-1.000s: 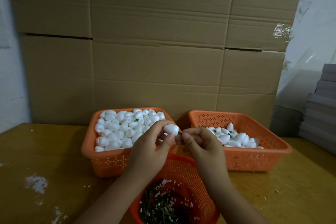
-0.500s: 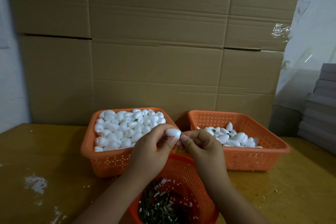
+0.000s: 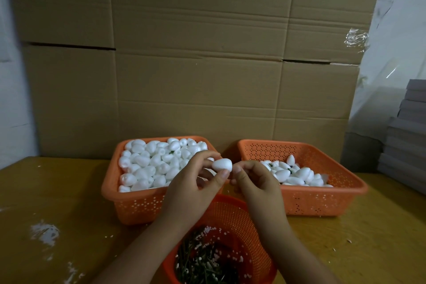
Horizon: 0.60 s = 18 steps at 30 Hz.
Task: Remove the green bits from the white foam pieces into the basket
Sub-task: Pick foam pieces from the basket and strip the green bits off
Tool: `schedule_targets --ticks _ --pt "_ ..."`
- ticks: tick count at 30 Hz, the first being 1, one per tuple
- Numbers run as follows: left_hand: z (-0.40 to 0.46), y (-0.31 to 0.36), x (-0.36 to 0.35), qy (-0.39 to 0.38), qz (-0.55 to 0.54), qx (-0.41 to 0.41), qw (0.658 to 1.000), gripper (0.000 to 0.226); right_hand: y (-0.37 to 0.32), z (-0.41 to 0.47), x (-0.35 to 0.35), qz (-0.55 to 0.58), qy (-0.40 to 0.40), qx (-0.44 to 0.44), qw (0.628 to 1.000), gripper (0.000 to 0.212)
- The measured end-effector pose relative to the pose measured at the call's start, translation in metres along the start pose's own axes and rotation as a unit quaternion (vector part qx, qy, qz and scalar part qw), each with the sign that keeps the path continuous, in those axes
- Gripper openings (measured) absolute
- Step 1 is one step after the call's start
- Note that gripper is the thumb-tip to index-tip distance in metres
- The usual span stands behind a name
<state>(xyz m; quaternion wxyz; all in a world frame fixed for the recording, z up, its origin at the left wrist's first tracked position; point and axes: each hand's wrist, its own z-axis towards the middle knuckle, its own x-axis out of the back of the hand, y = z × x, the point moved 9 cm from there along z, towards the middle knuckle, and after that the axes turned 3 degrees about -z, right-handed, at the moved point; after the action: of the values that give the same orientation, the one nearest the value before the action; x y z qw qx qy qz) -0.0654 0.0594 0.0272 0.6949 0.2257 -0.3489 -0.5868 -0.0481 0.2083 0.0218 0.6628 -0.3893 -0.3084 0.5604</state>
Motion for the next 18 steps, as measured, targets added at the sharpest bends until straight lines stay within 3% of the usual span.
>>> schedule_targets --ticks 18 --pt "-0.0011 0.0028 0.0008 -0.004 0.009 -0.021 1.000 0.025 -0.0009 0.0009 -0.0016 -0.031 -0.006 0.005 1.000 0.035"
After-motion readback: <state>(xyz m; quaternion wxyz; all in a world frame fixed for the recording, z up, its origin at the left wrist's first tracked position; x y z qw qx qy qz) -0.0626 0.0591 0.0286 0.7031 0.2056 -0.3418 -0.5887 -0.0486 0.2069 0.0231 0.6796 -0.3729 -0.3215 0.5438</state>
